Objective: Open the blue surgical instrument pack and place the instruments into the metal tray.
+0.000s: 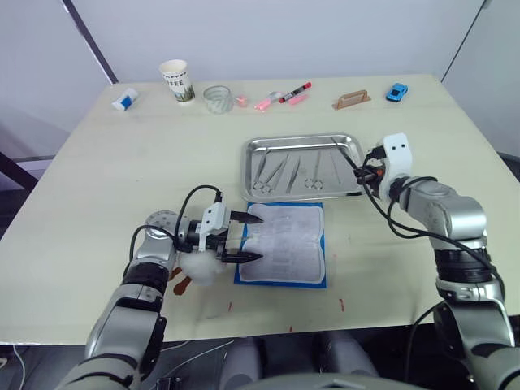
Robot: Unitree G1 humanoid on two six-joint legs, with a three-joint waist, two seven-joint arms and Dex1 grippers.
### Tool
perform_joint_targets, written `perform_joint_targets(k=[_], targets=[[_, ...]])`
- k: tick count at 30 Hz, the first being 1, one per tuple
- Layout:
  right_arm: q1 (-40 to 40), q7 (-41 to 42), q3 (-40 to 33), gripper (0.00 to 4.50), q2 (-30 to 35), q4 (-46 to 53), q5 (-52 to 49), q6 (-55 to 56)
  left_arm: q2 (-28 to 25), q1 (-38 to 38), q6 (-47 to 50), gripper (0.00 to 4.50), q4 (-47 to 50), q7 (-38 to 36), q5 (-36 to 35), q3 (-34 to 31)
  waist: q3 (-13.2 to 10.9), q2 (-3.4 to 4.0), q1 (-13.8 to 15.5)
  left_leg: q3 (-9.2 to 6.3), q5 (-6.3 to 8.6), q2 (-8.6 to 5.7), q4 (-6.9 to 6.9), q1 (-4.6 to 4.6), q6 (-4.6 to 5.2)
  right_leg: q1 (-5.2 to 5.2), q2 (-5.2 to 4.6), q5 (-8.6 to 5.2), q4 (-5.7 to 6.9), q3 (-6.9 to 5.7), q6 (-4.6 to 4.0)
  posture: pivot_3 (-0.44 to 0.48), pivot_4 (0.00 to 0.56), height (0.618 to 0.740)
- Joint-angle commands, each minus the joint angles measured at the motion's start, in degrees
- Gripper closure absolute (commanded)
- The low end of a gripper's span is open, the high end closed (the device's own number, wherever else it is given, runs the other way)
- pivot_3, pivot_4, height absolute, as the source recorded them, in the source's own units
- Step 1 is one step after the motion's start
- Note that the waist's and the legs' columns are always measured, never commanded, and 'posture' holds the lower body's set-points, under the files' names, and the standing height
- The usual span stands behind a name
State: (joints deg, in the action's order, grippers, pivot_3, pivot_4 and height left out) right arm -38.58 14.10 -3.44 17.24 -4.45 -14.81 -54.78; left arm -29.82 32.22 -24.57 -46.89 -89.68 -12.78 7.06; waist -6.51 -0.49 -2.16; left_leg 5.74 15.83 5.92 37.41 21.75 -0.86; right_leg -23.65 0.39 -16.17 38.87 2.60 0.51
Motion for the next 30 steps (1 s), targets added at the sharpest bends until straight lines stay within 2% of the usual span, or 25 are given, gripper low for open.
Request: perform_joint_targets(k=[1,9,17,24,26,27,30], targets=[[-2.8,-4.2,-1.9,4.45,-2.2,-2.7,1.4,1.2,0.1,-2.3,0.2,0.0,-2.5,0.2,3.3,1.9,0.0,0.0,0.0,0.0,0.0,0.0,0.0,0.01,0.0,0.0,0.0,0.0,0.0,-0.01,0.0,0.0,0.15,0.74],[-5.9,-13.5,-7.0,4.45,-9.8,-6.9,1.2,1.2,0.3,-1.9,-0.3,0.0,-3.2,0.4,3.5,1.8,0.0,0.03,-0.1,-0.01,0.0,0.0,0.0,0.0,0.0,0.0,-0.02,0.0,0.03,-0.02,0.01,0.0,0.15,0.74],[-7.9,-19.4,-10.0,4.45,-14.8,-9.1,0.9,0.3,0.8,-1.7,-0.6,0.0,-3.7,0.5,3.6,1.9,0.0,0.06,-0.1,-0.01,0.0,0.0,0.0,0.01,0.0,0.0,-0.04,0.01,0.03,-0.03,0.01,0.0,0.15,0.74],[-7.1,-21.4,-10.7,4.45,-16.1,-8.4,1.2,0.1,0.6,-1.6,-1.0,0.0,-4.3,0.5,3.7,1.9,0.0,0.06,0.0,-0.02,0.0,-0.03,0.0,0.01,0.0,0.0,-0.09,0.01,0.03,-0.04,0.01,0.0,0.15,0.74],[-7.0,-21.5,-10.6,3.39,-16.0,-8.3,1.2,0.2,0.6,-1.6,-1.0,0.0,-4.4,0.5,3.7,1.9,0.0,0.06,-0.1,-0.03,0.0,-0.04,0.0,0.01,0.0,0.0,-0.09,0.01,0.03,-0.04,0.01,0.0,0.15,0.74],[-7.0,-21.7,-10.8,3.06,-16.1,-8.2,1.2,0.3,0.6,-1.6,-1.0,0.0,-4.5,0.5,3.7,1.9,0.0,0.07,-0.1,-0.04,0.0,-0.04,0.0,0.01,0.0,0.0,-0.09,0.01,0.03,-0.05,0.02,0.0,0.15,0.74],[-6.9,-21.9,-10.8,1.4,-16.3,-7.9,1.1,0.7,0.7,-1.5,-1.1,0.0,-4.6,0.4,3.7,1.9,0.0,0.07,-0.1,-0.04,0.0,-0.04,0.0,0.01,0.0,0.01,-0.09,0.01,0.03,-0.05,0.02,0.0,0.15,0.74]])
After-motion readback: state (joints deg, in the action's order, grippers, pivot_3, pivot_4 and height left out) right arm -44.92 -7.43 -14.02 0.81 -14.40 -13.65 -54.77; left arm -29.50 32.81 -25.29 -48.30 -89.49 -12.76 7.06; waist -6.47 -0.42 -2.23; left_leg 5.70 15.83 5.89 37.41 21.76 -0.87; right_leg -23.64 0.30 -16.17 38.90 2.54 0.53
